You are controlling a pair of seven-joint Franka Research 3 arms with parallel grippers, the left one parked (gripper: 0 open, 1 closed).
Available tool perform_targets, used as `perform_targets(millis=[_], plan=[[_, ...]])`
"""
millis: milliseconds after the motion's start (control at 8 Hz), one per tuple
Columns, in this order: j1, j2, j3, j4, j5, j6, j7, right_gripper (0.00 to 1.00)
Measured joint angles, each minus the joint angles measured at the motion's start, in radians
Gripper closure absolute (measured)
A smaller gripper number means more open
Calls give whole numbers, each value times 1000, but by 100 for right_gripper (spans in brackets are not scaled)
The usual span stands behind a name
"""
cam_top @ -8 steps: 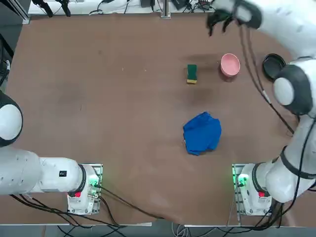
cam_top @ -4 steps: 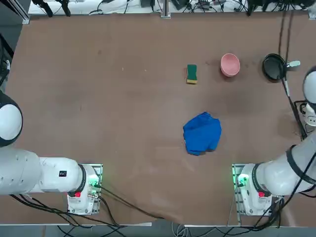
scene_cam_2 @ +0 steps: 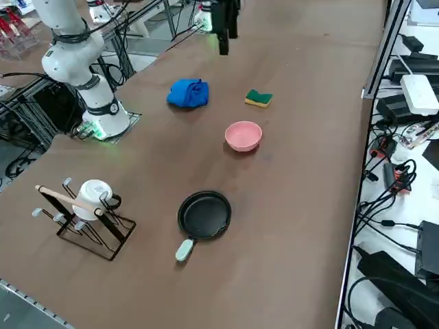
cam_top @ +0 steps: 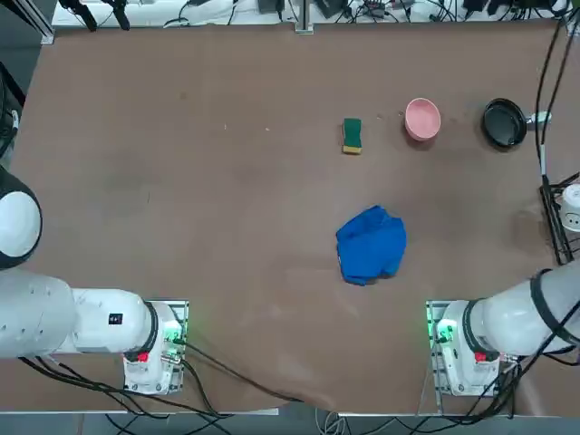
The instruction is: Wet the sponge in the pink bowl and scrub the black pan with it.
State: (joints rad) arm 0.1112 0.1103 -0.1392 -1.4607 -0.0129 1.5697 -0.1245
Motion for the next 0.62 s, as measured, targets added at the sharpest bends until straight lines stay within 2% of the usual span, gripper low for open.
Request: perform_targets(millis=[375, 625], plan=[[-32, -157, 0, -139, 0, -13, 2, 0], [-31, -206, 13, -174, 0, -14, 19, 0]])
